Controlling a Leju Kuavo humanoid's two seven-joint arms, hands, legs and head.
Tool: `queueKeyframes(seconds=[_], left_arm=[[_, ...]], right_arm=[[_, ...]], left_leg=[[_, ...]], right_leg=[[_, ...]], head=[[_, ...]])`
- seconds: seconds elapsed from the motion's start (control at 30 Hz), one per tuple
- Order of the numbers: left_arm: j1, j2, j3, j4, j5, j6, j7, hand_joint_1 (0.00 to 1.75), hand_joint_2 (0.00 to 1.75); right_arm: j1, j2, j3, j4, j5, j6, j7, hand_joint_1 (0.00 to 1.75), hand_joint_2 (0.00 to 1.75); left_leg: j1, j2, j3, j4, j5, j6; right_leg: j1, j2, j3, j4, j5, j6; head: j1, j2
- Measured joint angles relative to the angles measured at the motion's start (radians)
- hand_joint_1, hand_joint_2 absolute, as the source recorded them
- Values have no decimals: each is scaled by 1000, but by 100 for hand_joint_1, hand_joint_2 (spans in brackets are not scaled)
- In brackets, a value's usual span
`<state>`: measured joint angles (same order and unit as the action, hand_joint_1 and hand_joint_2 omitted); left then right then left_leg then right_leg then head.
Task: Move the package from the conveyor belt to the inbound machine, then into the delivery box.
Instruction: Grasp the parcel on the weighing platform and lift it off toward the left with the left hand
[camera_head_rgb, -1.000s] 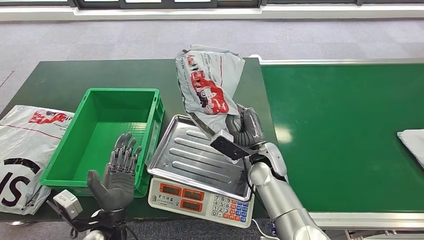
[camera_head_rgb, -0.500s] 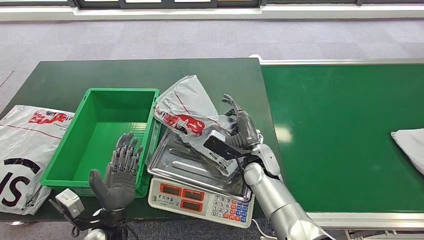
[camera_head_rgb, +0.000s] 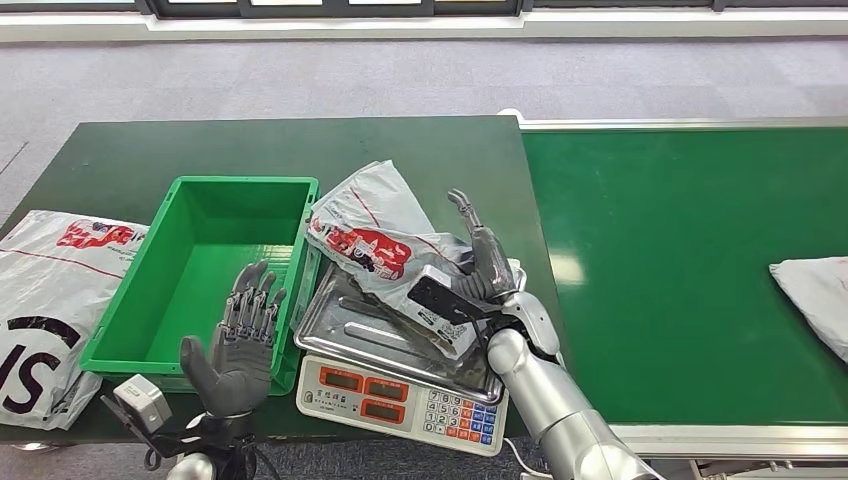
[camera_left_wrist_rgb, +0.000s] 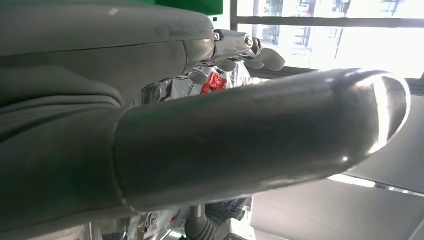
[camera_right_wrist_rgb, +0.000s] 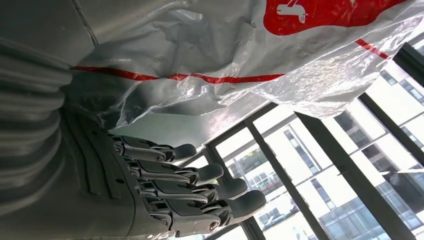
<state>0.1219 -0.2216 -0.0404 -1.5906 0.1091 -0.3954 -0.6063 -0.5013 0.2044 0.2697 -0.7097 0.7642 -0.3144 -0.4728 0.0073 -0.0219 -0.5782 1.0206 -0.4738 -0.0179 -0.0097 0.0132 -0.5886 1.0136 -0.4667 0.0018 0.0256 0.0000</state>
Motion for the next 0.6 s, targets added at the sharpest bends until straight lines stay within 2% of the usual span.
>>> queueKeyframes(seconds=[0.1,0.17,0.23,0.33,0.43,0.6], left_arm=[[3,-1,0,-19,-48,68,17,0,0],[5,-3,-6,-44,-117,156,34,0,0],[4,-1,-30,-77,-222,268,55,0,0],[-10,7,-88,-110,-383,425,113,0,0],[-65,19,-150,-94,-520,532,161,0,0],[-203,39,-235,12,-614,605,191,0,0]], right_arm=[[40,-2,0,-61,-5,20,10,0,175],[83,-6,1,-130,-17,8,1,0,175],[139,-9,1,-228,-41,-53,-34,0,175],[233,-11,7,-419,-77,-222,-111,0,175],[330,-12,28,-631,-74,-355,-192,0,175],[447,-4,48,-943,-5,-383,-228,0,175]], left_leg=[[0,0,0,0,0,0],[0,0,0,0,0,0],[0,-1,-1,0,0,0],[0,-1,-2,0,0,0],[0,-2,-3,0,0,0],[-1,-1,-2,0,0,0]], right_leg=[[0,0,0,0,0,0],[0,0,-1,0,0,0],[0,-1,-1,0,0,0],[0,-1,-2,0,0,0],[0,-3,-3,0,0,0],[-1,-3,-2,0,0,0]], head=[[0,0],[0,0],[0,0],[0,0],[0,0],[0,0]])
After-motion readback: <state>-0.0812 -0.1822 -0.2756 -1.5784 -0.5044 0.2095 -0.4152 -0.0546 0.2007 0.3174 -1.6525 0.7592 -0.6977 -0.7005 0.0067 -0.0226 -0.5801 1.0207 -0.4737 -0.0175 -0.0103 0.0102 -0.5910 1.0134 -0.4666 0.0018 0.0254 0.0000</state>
